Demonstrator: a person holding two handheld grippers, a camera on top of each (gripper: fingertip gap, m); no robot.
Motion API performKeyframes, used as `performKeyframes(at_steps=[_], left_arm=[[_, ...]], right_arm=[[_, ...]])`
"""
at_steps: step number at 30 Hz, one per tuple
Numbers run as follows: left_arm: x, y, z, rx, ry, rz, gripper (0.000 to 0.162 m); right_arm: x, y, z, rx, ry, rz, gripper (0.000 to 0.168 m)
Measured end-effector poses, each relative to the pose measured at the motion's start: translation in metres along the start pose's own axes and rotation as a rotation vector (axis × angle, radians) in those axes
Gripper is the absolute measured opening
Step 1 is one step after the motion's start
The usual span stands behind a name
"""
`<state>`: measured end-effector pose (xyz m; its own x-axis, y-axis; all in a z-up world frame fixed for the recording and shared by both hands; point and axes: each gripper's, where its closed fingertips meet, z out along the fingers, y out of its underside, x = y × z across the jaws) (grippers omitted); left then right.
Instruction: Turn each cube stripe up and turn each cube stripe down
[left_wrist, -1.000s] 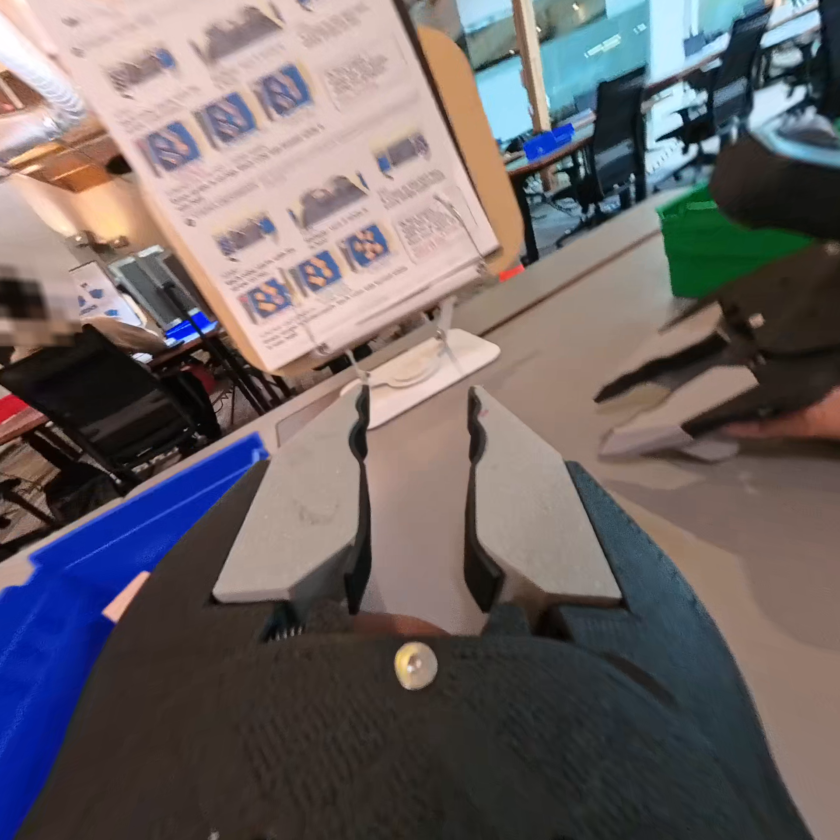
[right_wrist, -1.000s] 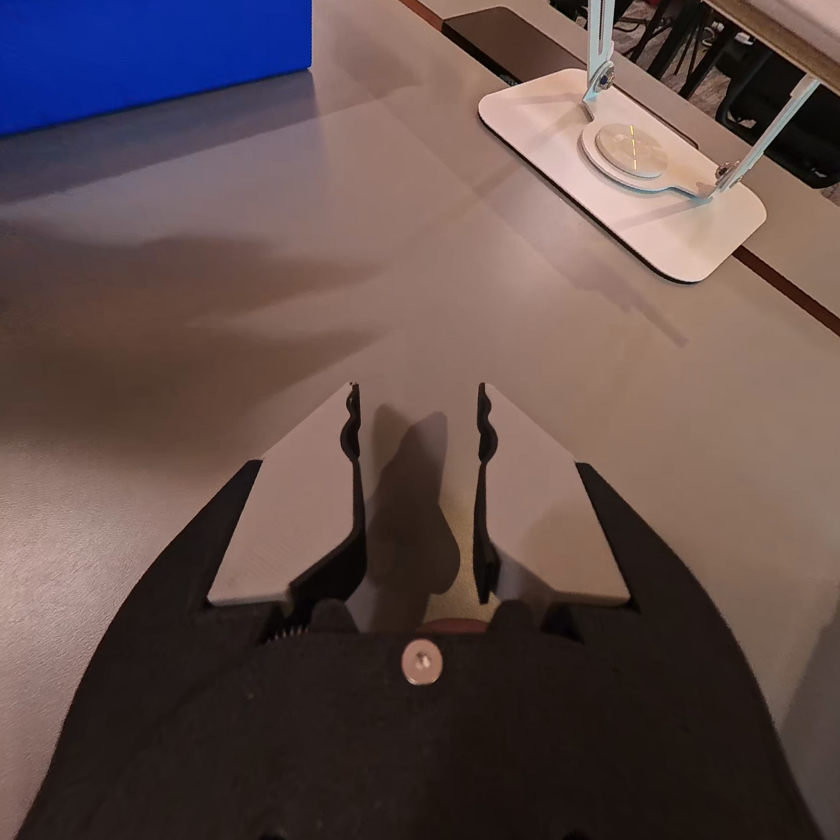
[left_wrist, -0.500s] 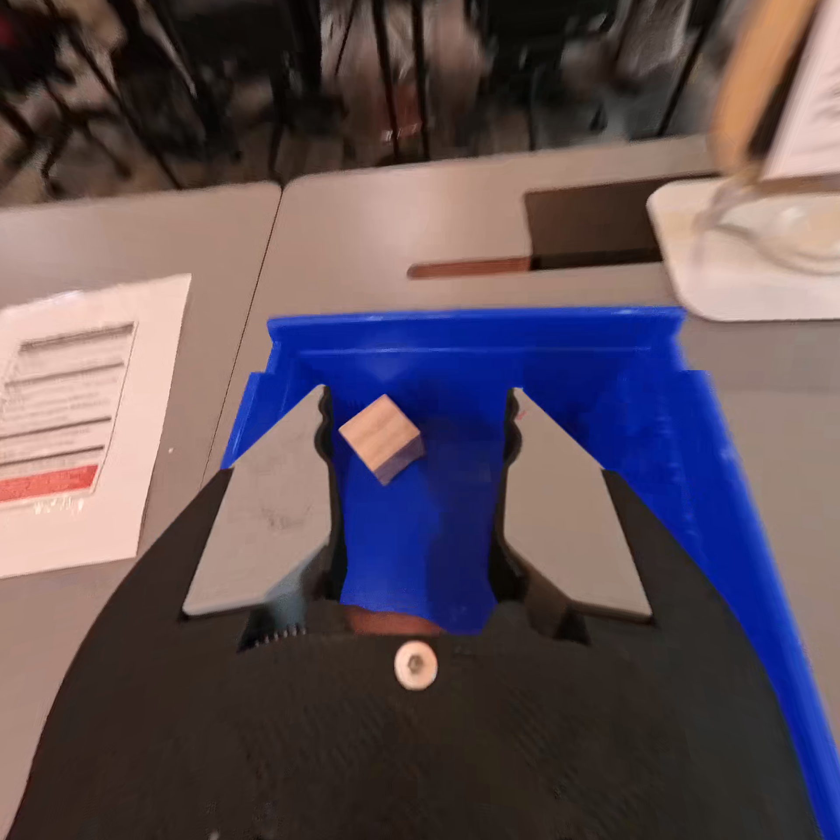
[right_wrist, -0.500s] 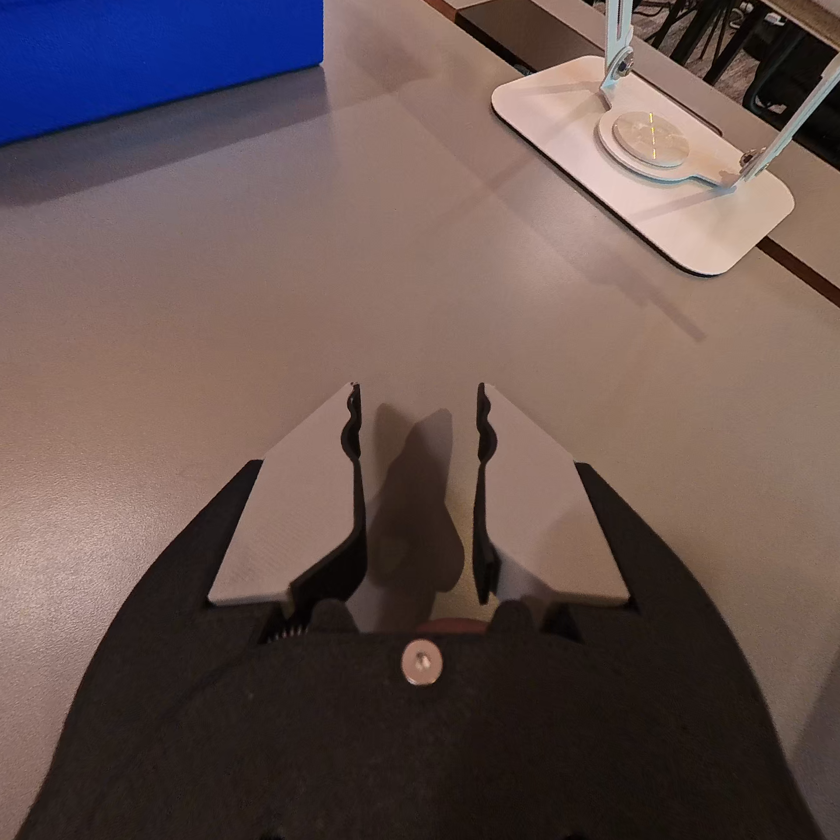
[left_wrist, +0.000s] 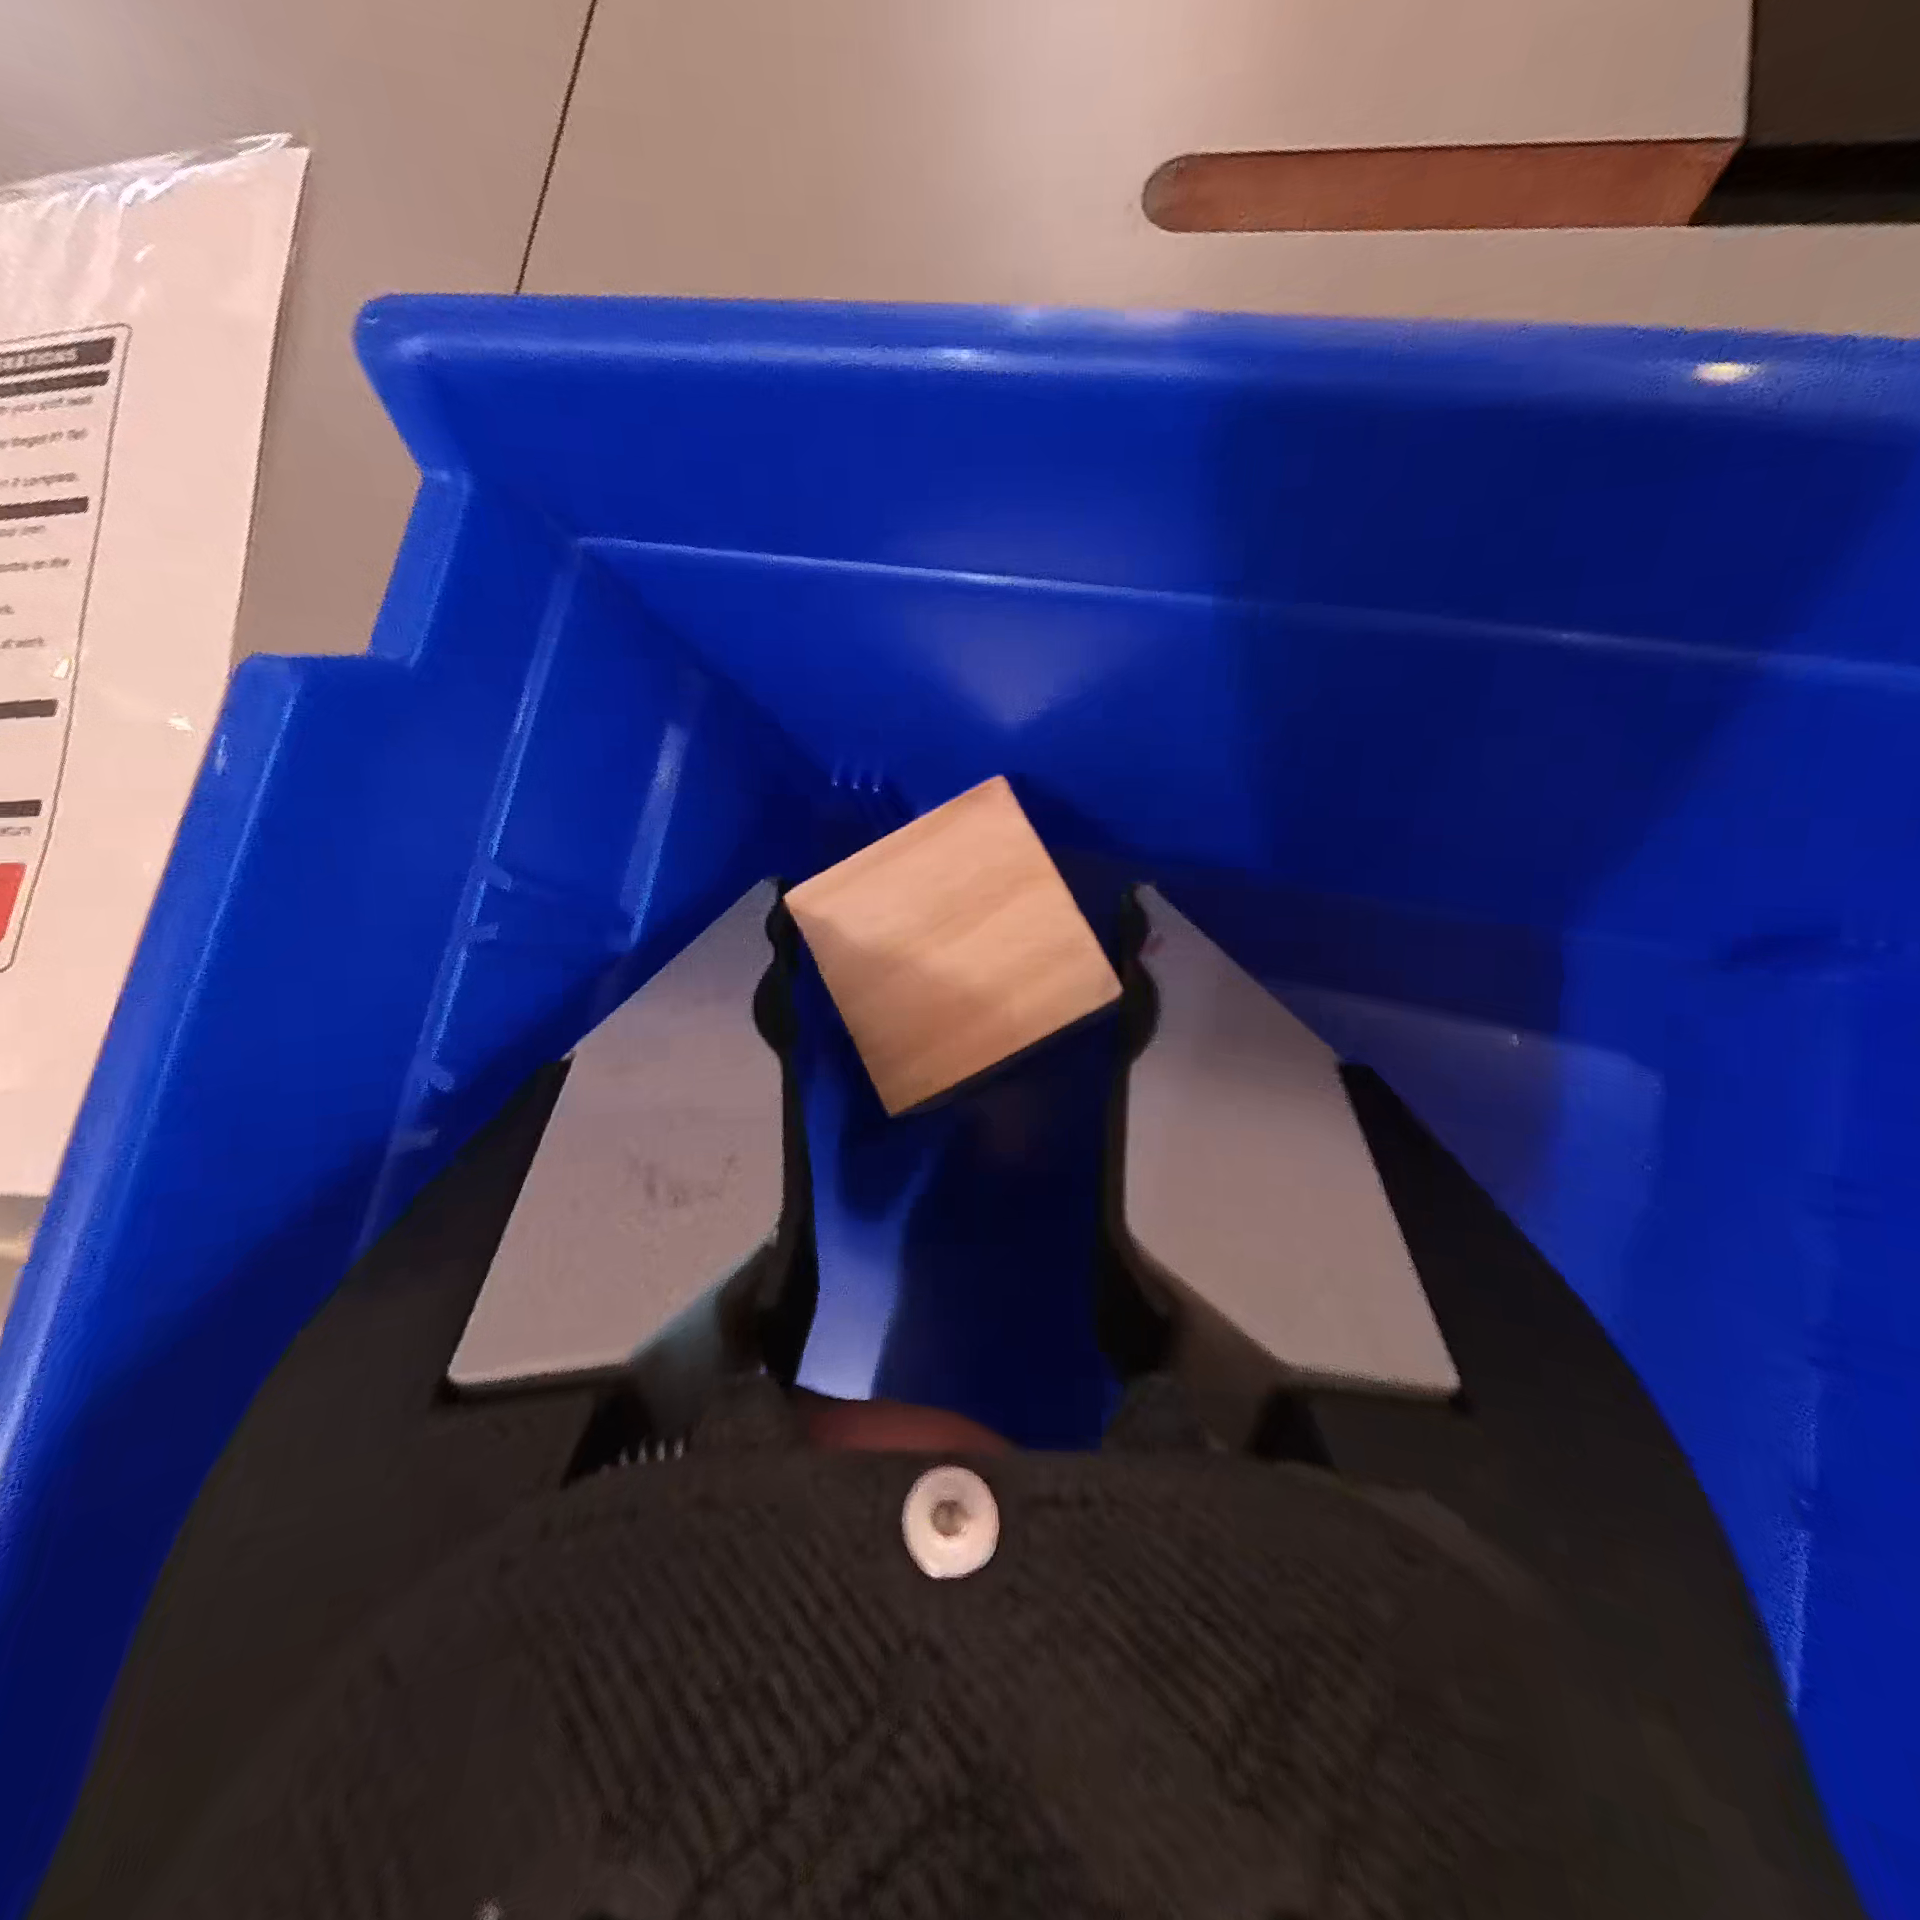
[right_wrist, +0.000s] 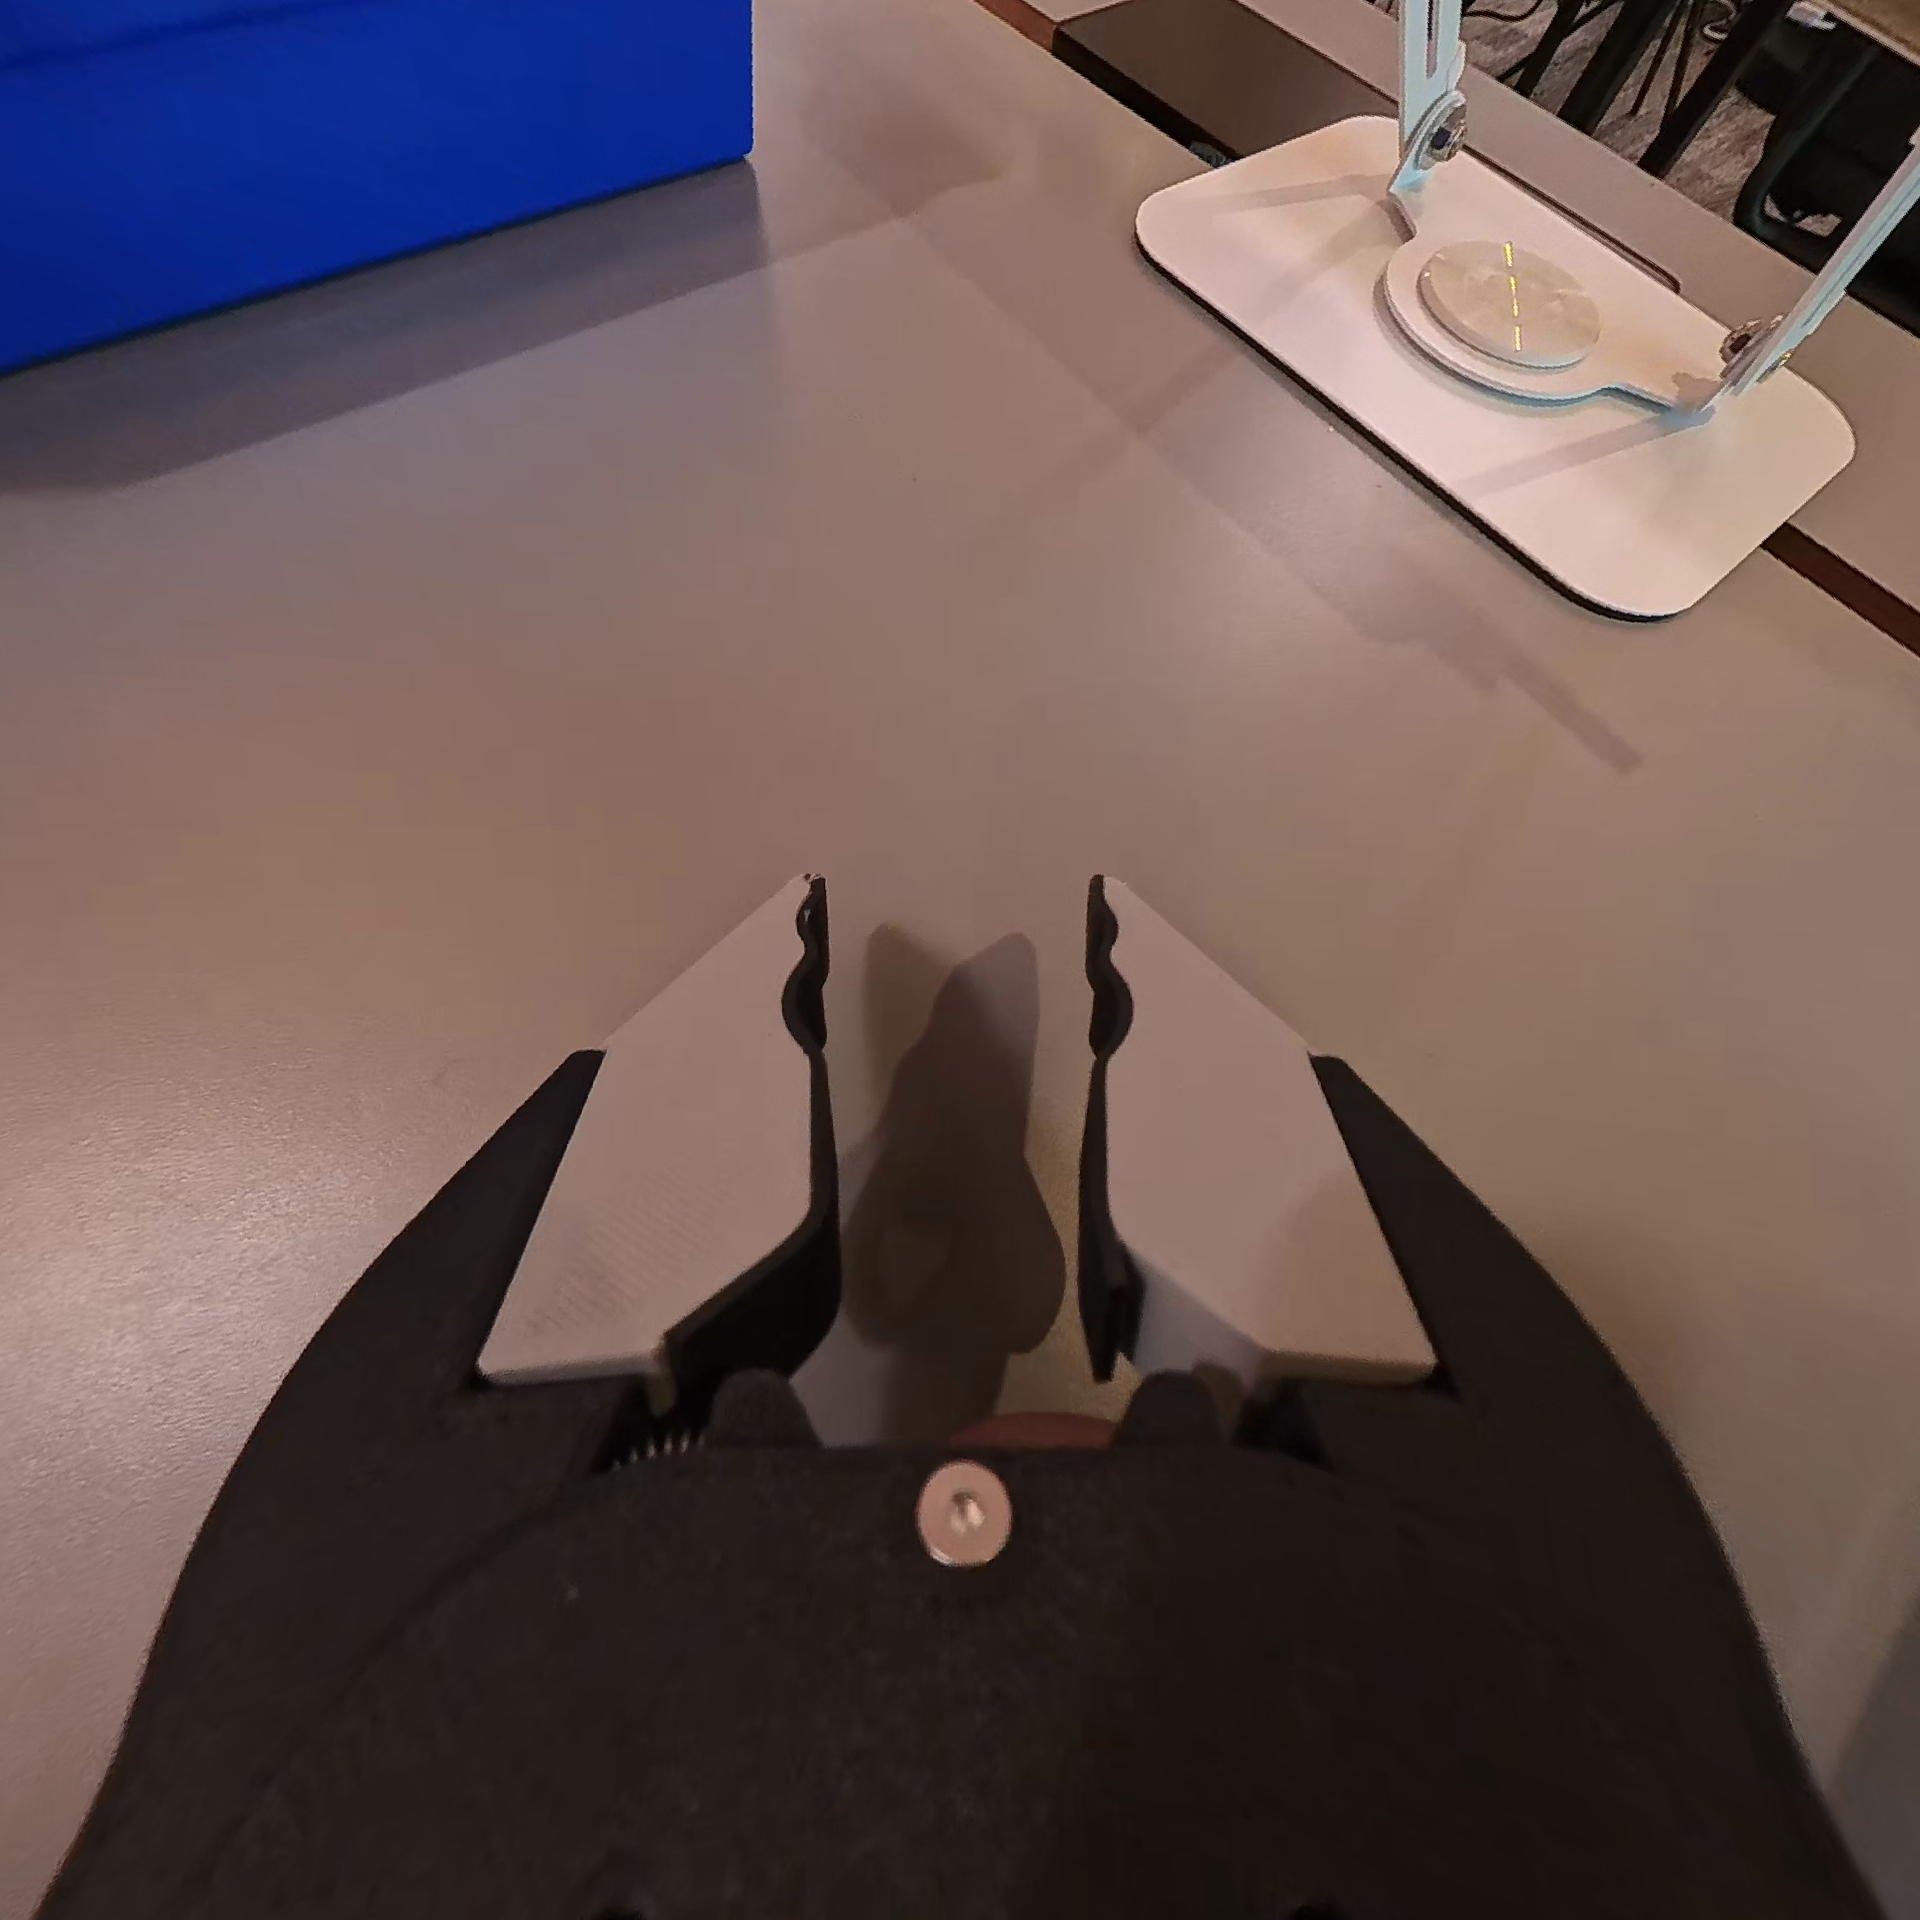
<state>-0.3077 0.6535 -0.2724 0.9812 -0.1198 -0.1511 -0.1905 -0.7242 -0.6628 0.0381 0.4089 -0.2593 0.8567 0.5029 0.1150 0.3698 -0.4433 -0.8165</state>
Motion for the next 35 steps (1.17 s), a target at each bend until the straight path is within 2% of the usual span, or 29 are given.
performKeyframes(at_steps=[6,10,13,17,21,24,26,28,32,35], left_arm=[[0.001,0.003,-0.007,-0.005,0.064,0.028,0.060],[0.009,-0.006,-0.032,0.075,0.153,0.080,0.060],[0.030,-0.017,-0.073,0.204,0.270,0.167,0.060],[0.086,-0.019,-0.154,0.418,0.542,0.296,0.059],[0.153,0.000,-0.256,0.714,0.850,0.504,0.059],[0.200,0.038,-0.330,0.974,1.055,0.677,0.059],[0.219,0.061,-0.361,1.137,1.053,0.802,0.059],[0.234,0.080,-0.384,1.208,1.082,0.863,0.058],[0.247,0.089,-0.397,1.284,0.972,0.976,0.058],[0.256,0.105,-0.408,1.298,1.023,1.058,0.058]], right_arm=[[-0.005,0.000,0.001,-0.004,-0.013,-0.012,0.046],[-0.008,-0.003,-0.001,0.012,-0.031,-0.005,0.046],[-0.011,-0.005,-0.002,0.026,-0.050,0.022,0.046],[-0.023,-0.015,-0.005,0.066,-0.110,0.037,0.046],[-0.063,-0.036,-0.019,0.175,-0.356,0.094,0.046],[-0.089,-0.057,-0.041,0.289,-0.583,0.194,0.050],[-0.108,-0.069,-0.066,0.349,-0.812,0.249,0.050],[-0.123,-0.076,-0.094,0.381,-1.047,0.309,0.050],[-0.130,-0.085,-0.123,0.443,-1.254,0.365,0.052],[-0.133,-0.091,-0.147,0.473,-1.435,0.410,0.052]])
